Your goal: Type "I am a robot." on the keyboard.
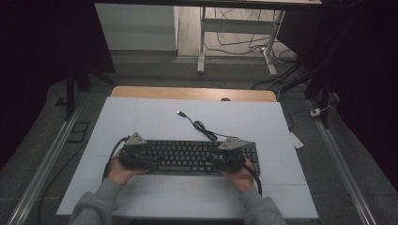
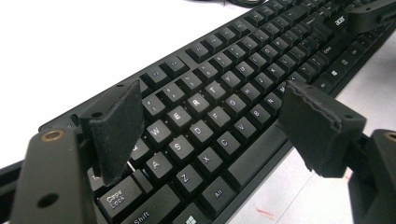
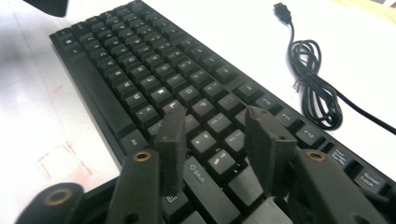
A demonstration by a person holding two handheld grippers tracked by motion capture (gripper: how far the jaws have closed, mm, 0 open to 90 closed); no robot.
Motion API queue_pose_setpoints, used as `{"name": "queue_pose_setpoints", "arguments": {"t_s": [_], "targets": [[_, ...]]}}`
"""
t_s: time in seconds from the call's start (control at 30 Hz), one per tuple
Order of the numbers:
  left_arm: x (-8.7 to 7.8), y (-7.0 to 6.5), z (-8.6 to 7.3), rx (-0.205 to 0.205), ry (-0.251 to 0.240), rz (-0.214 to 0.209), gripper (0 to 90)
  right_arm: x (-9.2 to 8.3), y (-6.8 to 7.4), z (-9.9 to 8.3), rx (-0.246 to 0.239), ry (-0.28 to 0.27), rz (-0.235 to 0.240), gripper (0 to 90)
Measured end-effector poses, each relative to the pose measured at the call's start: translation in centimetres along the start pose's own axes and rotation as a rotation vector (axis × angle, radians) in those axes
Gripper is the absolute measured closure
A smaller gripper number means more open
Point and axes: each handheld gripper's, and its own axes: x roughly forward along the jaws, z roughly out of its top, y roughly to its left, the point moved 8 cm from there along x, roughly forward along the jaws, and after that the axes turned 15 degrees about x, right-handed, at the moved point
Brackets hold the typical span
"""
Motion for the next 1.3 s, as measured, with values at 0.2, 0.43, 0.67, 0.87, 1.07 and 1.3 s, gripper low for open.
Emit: {"name": "queue_pose_setpoints", "arguments": {"t_s": [0.2, 0.43, 0.67, 0.87, 1.07, 1.3], "targets": [[0.1, 0.0, 0.0, 0.005, 0.004, -0.006, 22.0, 0.3, 0.7, 0.0, -0.013, 0.021, 0.04, 75.3], [0.2, -0.1, -0.1, 0.008, 0.009, -0.008, 21.8, 0.8, 1.6, -0.1, -0.019, 0.056, 0.065, 89.5], [0.4, -0.2, -0.1, 0.01, 0.015, -0.008, 21.7, 2.0, 2.7, -0.1, -0.04, 0.088, 0.082, 89.6], [0.4, -0.2, -0.1, 0.013, 0.017, -0.009, 21.6, 2.9, 3.1, -0.2, -0.054, 0.11, 0.067, 89.5], [0.4, -0.3, -0.1, 0.014, 0.021, -0.009, 21.6, 3.6, 3.2, -0.4, -0.054, 0.127, 0.053, 89.5], [0.5, -0.3, -0.1, 0.015, 0.022, -0.009, 21.4, 4.0, 3.2, -0.7, -0.061, 0.146, 0.043, 89.4]]}}
